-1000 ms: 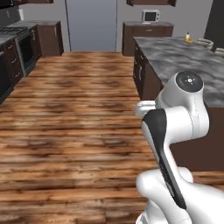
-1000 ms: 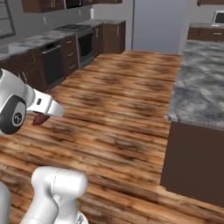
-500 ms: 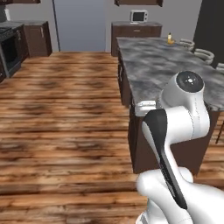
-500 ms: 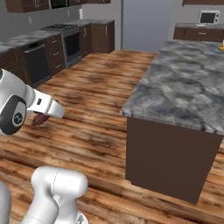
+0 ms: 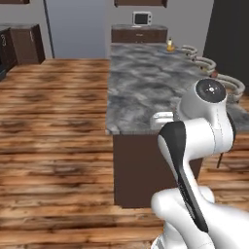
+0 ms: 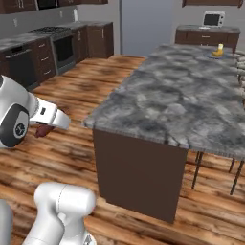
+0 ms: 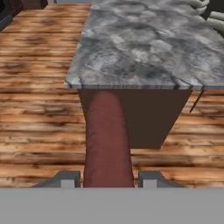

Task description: Move the hot dog bun to the plate on the dining table and place the condiment next to that plate. Then navigate to the fridge and take the sausage and place it on the plate as well.

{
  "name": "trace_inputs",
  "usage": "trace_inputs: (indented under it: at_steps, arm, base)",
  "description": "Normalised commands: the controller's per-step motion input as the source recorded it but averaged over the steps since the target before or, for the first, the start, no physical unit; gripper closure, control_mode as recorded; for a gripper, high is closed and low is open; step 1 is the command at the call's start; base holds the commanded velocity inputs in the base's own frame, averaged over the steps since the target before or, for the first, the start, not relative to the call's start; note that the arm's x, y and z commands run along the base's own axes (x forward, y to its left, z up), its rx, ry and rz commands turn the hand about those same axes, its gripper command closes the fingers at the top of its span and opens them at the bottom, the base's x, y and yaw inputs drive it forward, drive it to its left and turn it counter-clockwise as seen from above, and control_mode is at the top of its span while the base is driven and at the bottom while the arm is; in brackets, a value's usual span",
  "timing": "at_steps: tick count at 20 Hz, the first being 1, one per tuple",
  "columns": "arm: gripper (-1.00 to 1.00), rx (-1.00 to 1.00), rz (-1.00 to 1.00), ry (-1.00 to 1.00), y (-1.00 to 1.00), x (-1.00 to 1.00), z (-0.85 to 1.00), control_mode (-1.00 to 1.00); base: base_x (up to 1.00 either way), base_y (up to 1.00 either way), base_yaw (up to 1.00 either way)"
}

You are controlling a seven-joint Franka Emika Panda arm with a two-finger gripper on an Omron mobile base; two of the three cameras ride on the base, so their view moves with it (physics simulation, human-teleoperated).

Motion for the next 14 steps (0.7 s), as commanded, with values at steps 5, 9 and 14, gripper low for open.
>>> trace_inputs:
  at_steps: [5, 9, 14]
  arm:
    - [1.0, 0.0, 0.0, 0.0, 0.0, 0.0, 0.0, 1.0]
    - [1.0, 0.0, 0.0, 0.0, 0.0, 0.0, 0.0, 1.0]
    - [1.0, 0.0, 0.0, 0.0, 0.0, 0.0, 0.0, 1.0]
  base:
    - [0.39, -1.0, 0.0]
    - [0.31, -1.0, -0.03]
    - [0.04, -1.0, -0.16]
